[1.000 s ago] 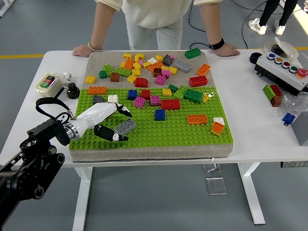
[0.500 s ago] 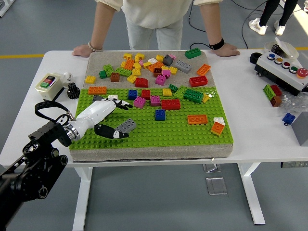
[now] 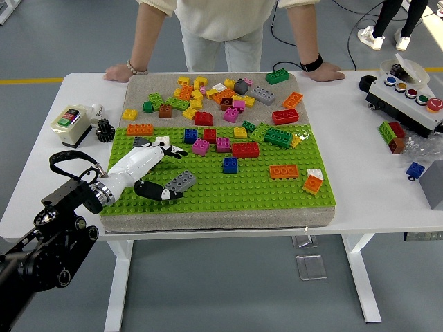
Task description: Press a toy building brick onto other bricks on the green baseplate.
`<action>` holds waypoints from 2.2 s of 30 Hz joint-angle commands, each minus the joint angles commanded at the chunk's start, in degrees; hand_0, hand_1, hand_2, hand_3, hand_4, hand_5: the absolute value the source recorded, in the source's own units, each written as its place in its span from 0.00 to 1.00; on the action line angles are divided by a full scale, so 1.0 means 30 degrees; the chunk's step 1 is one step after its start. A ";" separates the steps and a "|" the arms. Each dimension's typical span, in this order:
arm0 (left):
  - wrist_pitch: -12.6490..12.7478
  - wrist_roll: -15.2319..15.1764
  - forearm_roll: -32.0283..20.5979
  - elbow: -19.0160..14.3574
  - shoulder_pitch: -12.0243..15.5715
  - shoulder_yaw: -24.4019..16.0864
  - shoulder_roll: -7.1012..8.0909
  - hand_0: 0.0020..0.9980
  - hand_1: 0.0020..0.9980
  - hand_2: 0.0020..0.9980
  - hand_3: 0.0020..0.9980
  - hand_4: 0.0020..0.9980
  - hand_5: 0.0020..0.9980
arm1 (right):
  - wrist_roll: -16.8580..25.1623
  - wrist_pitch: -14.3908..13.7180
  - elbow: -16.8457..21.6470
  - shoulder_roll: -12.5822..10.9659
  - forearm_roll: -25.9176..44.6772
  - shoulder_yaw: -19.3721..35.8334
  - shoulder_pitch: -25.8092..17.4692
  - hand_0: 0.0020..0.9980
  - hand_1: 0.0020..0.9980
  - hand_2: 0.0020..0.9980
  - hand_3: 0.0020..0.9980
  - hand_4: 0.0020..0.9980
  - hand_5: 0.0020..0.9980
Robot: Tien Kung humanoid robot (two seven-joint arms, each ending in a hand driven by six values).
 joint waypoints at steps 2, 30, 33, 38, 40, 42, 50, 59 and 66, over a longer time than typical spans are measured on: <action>0.0104 -0.0047 0.0000 0.0130 -0.0019 -0.0048 0.0013 0.91 0.78 0.77 0.81 1.00 0.25 | -0.0007 0.0002 0.0000 0.0003 0.0006 -0.0011 -0.0003 0.74 0.66 0.71 0.59 0.91 0.50; 0.0425 -0.0131 0.0000 0.1111 -0.0476 -0.0489 0.0244 0.91 0.78 0.76 0.80 1.00 0.23 | -0.0045 -0.0100 0.0000 0.0041 0.0054 0.0004 0.0014 0.74 0.66 0.71 0.59 0.91 0.50; 0.0420 -0.0136 0.0000 0.1227 -0.0571 -0.0521 0.0245 0.91 0.78 0.76 0.80 1.00 0.22 | -0.0047 -0.0100 0.0000 0.0041 0.0060 0.0004 0.0012 0.74 0.66 0.71 0.59 0.91 0.50; 0.0404 -0.0138 0.0000 0.1385 -0.0691 -0.0541 0.0226 0.91 0.78 0.76 0.80 1.00 0.22 | -0.0039 -0.0124 0.0000 0.0047 0.0071 -0.0001 0.0011 0.74 0.66 0.71 0.59 0.91 0.50; 0.0400 -0.0143 0.0000 0.1453 -0.0746 -0.0552 0.0210 0.91 0.78 0.76 0.80 1.00 0.22 | -0.0037 -0.0144 0.0000 0.0049 0.0077 -0.0013 0.0015 0.74 0.66 0.71 0.59 0.91 0.50; 0.0380 -0.0148 0.0000 0.1473 -0.0773 -0.0571 0.0199 0.91 0.78 0.76 0.80 1.00 0.22 | -0.0045 -0.0155 0.0000 0.0050 0.0072 -0.0020 0.0013 0.74 0.66 0.71 0.59 0.91 0.50; 0.0316 -0.0146 0.0000 0.1510 -0.0836 -0.0557 0.0153 0.91 0.77 0.76 0.80 1.00 0.21 | -0.0035 -0.0161 0.0000 0.0061 0.0101 -0.0036 0.0009 0.74 0.66 0.71 0.59 0.91 0.50; 0.0294 -0.0136 0.0000 0.1690 -0.0935 -0.0536 0.0121 0.91 0.77 0.76 0.80 1.00 0.21 | -0.0029 -0.0178 0.0000 0.0066 0.0127 -0.0063 0.0020 0.74 0.66 0.71 0.59 0.91 0.50; 0.0288 -0.0125 0.0000 0.1762 -0.0950 -0.0523 0.0103 0.91 0.77 0.76 0.80 1.00 0.21 | -0.0030 -0.0165 0.0000 0.0075 0.0108 -0.0096 -0.0014 0.74 0.66 0.71 0.59 0.91 0.50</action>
